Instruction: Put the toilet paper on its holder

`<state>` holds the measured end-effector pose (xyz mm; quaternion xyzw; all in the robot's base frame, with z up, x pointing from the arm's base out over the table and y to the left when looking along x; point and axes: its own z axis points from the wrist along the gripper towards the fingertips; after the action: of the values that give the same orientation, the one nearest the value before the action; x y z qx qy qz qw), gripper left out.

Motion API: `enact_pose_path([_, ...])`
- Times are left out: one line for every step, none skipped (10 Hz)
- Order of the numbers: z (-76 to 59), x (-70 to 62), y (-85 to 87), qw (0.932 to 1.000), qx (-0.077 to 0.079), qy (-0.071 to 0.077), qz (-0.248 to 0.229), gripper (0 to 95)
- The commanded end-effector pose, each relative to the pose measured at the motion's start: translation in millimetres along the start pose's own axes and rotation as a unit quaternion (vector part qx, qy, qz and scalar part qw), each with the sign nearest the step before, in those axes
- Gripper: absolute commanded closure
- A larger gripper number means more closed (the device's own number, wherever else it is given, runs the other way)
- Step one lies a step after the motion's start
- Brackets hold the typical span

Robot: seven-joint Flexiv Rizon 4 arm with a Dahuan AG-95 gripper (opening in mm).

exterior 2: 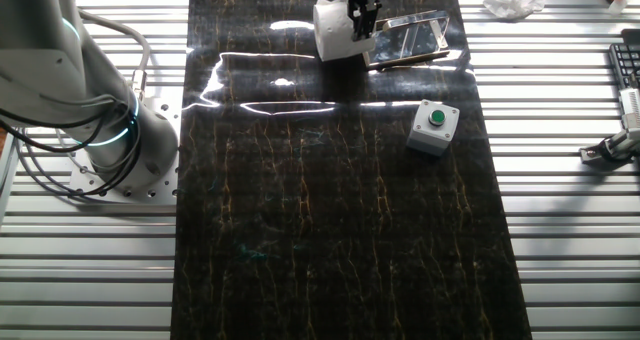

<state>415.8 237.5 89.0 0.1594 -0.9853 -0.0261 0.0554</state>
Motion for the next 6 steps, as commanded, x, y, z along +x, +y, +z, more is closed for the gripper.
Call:
enact_pose_path([0.3,0.4,-0.7,0.9999,0.003,0.0,0.011,95.0])
enact_pose_path([0.3,0.4,-0.7,0.9998,0.003,0.001,0.017,95.0])
enact_pose_path([0.3,0.4,-0.7,0.9998,0.003,0.0,0.018,95.0])
enact_pose_path([0.3,0.4,-0.7,0.9998,0.003,-0.001,0.018,95.0])
enact_pose_path([0.3,0.4,-0.7,0.9999,0.004,-0.002,0.014,95.0])
enact_pose_path([0.3,0.4,-0.7,0.9999,0.004,-0.005,0.011,95.0])
